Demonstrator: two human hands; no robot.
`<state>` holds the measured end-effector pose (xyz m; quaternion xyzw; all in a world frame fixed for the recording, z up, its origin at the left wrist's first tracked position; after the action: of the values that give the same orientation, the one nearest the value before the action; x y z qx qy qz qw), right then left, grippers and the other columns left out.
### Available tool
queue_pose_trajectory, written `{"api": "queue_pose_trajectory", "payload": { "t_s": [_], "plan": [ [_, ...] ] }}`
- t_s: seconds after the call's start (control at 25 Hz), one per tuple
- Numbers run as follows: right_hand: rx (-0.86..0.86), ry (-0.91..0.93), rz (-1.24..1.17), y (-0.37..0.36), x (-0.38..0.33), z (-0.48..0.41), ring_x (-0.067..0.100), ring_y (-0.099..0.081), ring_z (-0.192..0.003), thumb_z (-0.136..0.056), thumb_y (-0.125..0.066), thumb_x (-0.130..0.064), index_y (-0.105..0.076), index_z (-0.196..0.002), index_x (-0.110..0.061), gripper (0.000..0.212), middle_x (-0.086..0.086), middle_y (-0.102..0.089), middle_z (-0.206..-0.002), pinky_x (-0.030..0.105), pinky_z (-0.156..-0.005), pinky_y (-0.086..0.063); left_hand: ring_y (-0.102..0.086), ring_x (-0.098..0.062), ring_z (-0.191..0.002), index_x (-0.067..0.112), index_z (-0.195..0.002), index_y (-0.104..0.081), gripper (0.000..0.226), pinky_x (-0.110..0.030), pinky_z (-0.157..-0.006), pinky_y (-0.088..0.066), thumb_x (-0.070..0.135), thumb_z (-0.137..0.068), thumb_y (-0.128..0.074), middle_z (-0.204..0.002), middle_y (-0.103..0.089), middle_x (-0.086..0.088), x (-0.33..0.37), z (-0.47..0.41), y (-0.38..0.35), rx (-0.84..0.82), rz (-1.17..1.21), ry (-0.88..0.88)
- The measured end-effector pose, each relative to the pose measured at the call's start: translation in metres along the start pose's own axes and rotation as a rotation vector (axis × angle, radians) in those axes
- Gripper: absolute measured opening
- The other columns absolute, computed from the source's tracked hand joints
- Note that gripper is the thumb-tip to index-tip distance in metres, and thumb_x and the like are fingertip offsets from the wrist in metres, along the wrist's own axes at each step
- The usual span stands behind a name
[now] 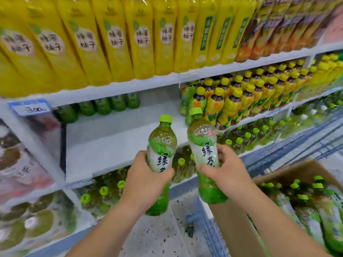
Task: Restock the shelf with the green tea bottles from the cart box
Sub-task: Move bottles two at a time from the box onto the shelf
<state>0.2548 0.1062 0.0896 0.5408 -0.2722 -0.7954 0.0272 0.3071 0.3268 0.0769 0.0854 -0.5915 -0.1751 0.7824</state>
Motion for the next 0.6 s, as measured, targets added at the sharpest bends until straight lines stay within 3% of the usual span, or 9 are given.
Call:
{"api": "queue_pose_trajectory", "payload": {
  "t_s": [0.36,0.48,0.6],
  "plan": [
    [-0.035,0.120,-0.028,-0.071,-0.007,-0.089,-0.007,-0.068,-0.074,-0.074,-0.086,-0.022,-0.060,-0.100,-0.028,0.038,-0.015,-0.072,-0.090,0.019,-0.064,-0.054,-0.064,0.003,-0.071,0.033,-0.100,-0.053,0.044,-0.021,-0.057,-0.051,0.026,-0.069,-0.085,-0.088,-0.068,0.014,-0.015,-0.082,0.024,0.165,-0.040,-0.071],
    [-0.062,0.148,-0.027,-0.087,-0.007,-0.123,-0.003,-0.069,-0.075,-0.073,-0.086,-0.022,-0.058,-0.100,-0.028,0.039,-0.013,-0.072,-0.090,0.028,-0.070,-0.059,-0.065,0.003,-0.073,0.035,-0.100,-0.054,0.044,-0.022,-0.060,-0.053,0.030,-0.070,-0.085,-0.089,-0.068,0.015,-0.017,-0.114,0.023,0.190,-0.070,-0.118],
    [-0.047,0.183,-0.039,-0.100,-0.009,-0.153,-0.001,-0.067,-0.078,-0.072,-0.087,-0.020,-0.055,-0.098,-0.029,0.042,-0.013,-0.069,-0.092,0.025,-0.066,-0.055,-0.065,0.003,-0.075,0.036,-0.103,-0.054,0.045,-0.019,-0.059,-0.050,0.030,-0.071,-0.085,-0.089,-0.068,0.016,-0.020,-0.143,0.025,0.204,-0.078,-0.157]
  ]
}}
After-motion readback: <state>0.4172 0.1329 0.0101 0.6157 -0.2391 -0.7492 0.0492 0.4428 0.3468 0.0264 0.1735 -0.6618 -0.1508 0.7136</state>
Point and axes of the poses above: each hand's wrist, its own z-axis away from the middle knuckle, its own y-axis out of the back of the hand, x = y × z, the point moved 8 cm from there along -z, towards the middle knuckle
